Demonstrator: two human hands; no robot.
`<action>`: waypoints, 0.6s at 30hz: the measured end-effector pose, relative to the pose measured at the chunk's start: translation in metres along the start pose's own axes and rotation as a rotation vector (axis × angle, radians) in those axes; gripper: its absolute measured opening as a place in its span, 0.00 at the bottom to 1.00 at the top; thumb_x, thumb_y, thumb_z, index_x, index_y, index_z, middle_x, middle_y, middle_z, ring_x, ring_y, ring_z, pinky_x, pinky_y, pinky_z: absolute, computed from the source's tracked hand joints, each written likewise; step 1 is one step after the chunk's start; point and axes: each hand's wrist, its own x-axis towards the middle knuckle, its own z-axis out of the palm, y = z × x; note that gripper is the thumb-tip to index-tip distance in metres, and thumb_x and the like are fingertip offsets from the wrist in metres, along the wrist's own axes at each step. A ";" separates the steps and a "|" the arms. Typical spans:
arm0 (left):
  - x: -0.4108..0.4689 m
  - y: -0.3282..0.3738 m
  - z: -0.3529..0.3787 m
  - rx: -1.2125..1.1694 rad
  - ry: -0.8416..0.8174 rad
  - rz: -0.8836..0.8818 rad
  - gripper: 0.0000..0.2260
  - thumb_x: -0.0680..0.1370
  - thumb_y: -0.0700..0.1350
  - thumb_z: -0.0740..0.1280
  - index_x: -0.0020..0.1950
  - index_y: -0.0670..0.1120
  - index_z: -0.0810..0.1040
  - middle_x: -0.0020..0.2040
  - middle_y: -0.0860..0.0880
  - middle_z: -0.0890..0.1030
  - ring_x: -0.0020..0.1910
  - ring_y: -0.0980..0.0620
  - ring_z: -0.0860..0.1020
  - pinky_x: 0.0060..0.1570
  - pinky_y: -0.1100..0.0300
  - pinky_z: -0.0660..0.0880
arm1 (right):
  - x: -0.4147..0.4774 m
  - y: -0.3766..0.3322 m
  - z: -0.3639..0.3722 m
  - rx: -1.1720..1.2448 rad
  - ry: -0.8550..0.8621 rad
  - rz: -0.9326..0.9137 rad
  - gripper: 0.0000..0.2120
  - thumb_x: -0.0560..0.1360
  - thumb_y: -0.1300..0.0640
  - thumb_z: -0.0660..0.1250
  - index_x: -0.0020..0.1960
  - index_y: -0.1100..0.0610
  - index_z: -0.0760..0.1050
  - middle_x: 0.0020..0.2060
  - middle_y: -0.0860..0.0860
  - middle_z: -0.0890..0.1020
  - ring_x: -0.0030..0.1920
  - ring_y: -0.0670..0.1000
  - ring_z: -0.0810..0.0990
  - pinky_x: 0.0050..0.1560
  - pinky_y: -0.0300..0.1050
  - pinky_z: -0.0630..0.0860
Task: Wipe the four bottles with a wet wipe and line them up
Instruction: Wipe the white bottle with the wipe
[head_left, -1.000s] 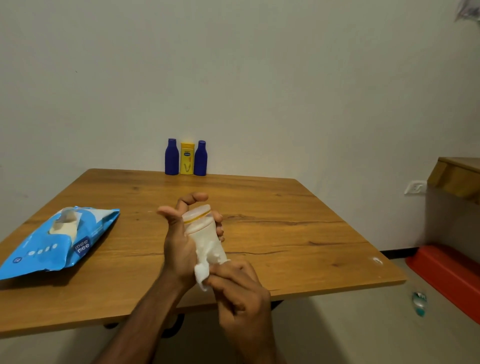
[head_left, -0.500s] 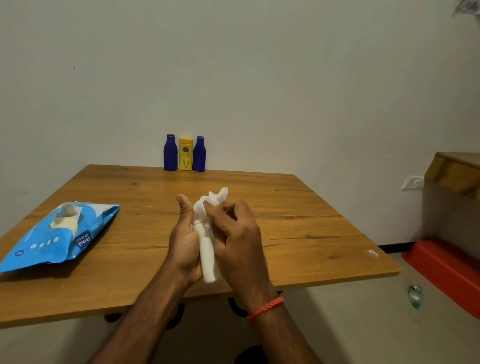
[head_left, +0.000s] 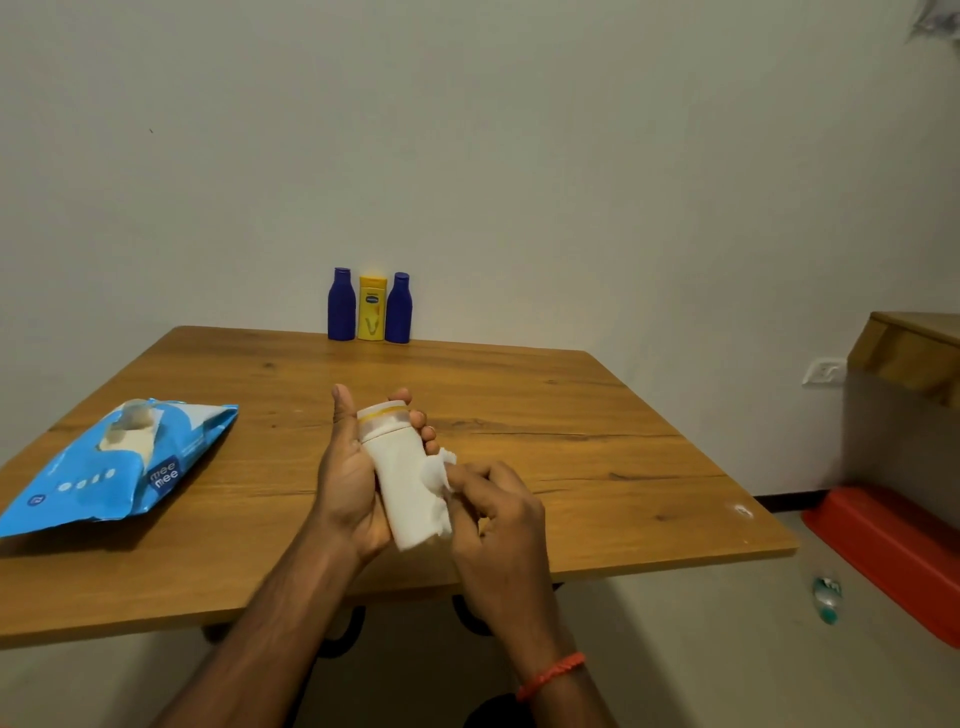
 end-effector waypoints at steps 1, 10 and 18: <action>0.000 0.000 0.000 -0.013 -0.008 -0.001 0.27 0.76 0.71 0.61 0.54 0.48 0.79 0.42 0.47 0.78 0.40 0.51 0.78 0.44 0.55 0.79 | 0.002 -0.002 0.002 -0.041 -0.018 -0.018 0.12 0.78 0.62 0.66 0.58 0.54 0.82 0.46 0.46 0.77 0.48 0.44 0.77 0.45 0.34 0.73; 0.004 0.002 -0.007 0.002 0.083 0.041 0.27 0.75 0.71 0.63 0.55 0.48 0.79 0.41 0.48 0.78 0.39 0.52 0.78 0.43 0.54 0.79 | -0.025 0.011 -0.008 -0.163 -0.159 -0.417 0.22 0.74 0.63 0.73 0.65 0.49 0.74 0.65 0.49 0.73 0.63 0.51 0.71 0.60 0.37 0.71; -0.003 -0.005 -0.003 -0.004 0.010 -0.047 0.23 0.79 0.60 0.62 0.67 0.46 0.75 0.48 0.47 0.79 0.51 0.47 0.80 0.67 0.43 0.70 | -0.016 0.025 -0.013 -0.117 -0.017 -0.319 0.18 0.75 0.58 0.73 0.63 0.51 0.76 0.58 0.49 0.79 0.57 0.48 0.77 0.53 0.32 0.72</action>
